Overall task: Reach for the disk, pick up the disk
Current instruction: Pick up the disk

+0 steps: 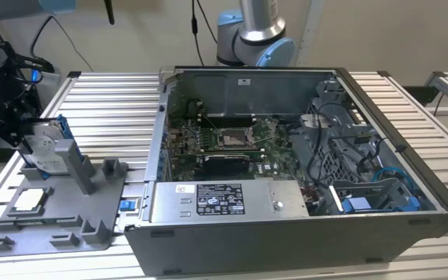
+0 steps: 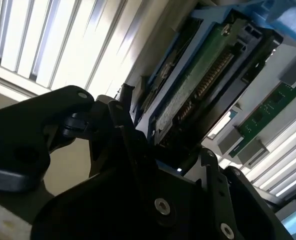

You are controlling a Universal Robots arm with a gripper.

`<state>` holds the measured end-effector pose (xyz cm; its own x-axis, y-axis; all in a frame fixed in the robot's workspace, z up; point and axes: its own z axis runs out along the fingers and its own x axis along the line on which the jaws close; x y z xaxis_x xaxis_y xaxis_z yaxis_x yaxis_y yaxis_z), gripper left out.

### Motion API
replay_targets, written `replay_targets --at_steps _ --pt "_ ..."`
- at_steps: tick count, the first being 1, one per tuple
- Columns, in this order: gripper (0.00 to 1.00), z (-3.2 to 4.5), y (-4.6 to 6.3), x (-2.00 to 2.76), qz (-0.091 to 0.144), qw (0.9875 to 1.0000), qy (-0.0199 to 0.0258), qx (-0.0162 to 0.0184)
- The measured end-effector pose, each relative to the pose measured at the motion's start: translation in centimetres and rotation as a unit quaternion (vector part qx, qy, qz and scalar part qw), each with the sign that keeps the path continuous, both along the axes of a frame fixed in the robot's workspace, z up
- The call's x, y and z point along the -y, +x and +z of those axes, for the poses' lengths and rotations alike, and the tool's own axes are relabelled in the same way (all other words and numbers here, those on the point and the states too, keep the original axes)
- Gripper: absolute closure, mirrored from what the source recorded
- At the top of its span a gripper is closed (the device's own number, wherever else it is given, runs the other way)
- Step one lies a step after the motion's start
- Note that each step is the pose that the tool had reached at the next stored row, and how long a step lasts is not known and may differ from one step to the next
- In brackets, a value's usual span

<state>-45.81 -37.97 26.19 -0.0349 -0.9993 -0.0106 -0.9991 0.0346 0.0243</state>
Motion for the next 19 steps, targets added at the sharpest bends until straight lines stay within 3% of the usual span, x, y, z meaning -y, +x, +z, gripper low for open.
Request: replay_targets --at_steps 1,2,19 --pt "0.0 0.0 0.0 0.0 0.0 1.0 0.0 0.0" --pt "1.0 0.0 0.0 0.0 0.0 1.0 0.0 0.0" --pt "1.0 -0.07 0.0 0.0 0.0 1.0 0.0 0.0001"
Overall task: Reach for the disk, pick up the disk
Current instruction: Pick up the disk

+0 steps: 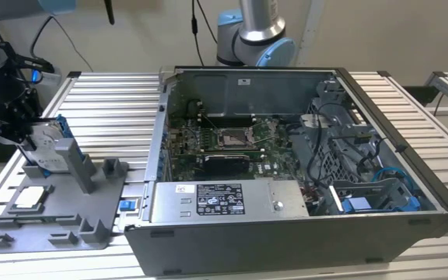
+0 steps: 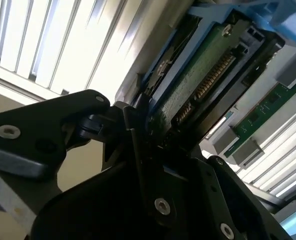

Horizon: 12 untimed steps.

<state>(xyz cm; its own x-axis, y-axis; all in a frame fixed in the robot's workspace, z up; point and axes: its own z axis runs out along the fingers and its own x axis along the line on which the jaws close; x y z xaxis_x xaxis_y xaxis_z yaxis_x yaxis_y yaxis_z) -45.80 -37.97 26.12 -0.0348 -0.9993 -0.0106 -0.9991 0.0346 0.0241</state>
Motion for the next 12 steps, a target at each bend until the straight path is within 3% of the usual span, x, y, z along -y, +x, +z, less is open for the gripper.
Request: replay_targets --at_steps 12 --pt "1.0 -0.01 0.0 0.0 0.0 1.0 -0.0006 0.0"
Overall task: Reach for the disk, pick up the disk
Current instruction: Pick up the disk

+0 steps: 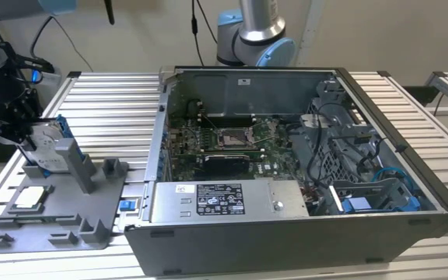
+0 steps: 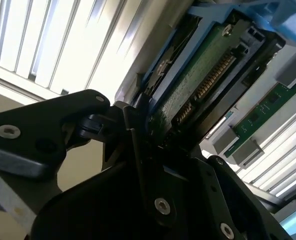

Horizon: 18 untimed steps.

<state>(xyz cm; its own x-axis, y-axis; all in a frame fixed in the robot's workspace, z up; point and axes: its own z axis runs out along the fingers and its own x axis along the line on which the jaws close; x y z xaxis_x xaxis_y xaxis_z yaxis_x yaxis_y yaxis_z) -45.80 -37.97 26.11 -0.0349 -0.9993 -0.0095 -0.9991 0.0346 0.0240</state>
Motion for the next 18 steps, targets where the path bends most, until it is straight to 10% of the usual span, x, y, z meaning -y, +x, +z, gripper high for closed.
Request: replay_targets --at_steps 9,18 --pt "1.0 0.11 0.0 0.0 0.0 1.0 0.0 0.0001" --pt "1.0 1.84 0.0 0.0 0.0 1.0 -0.0001 0.0"
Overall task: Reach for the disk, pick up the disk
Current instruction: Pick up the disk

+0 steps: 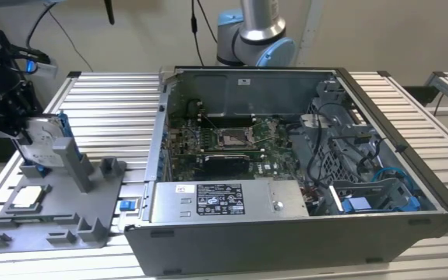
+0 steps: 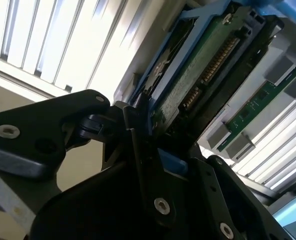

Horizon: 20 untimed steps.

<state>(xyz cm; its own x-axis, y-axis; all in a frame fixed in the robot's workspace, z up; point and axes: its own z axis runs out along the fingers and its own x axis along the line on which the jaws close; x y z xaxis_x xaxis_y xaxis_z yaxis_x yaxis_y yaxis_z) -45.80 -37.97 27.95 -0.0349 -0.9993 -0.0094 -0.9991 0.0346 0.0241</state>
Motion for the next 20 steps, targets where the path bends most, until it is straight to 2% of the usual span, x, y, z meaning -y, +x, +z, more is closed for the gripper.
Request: replay_targets --at_steps 14,20 --pt "1.0 3.11 0.0 0.0 0.0 1.0 0.0 0.0001" --pt "1.0 4.68 0.0 0.0 0.0 1.0 0.0 0.0001"
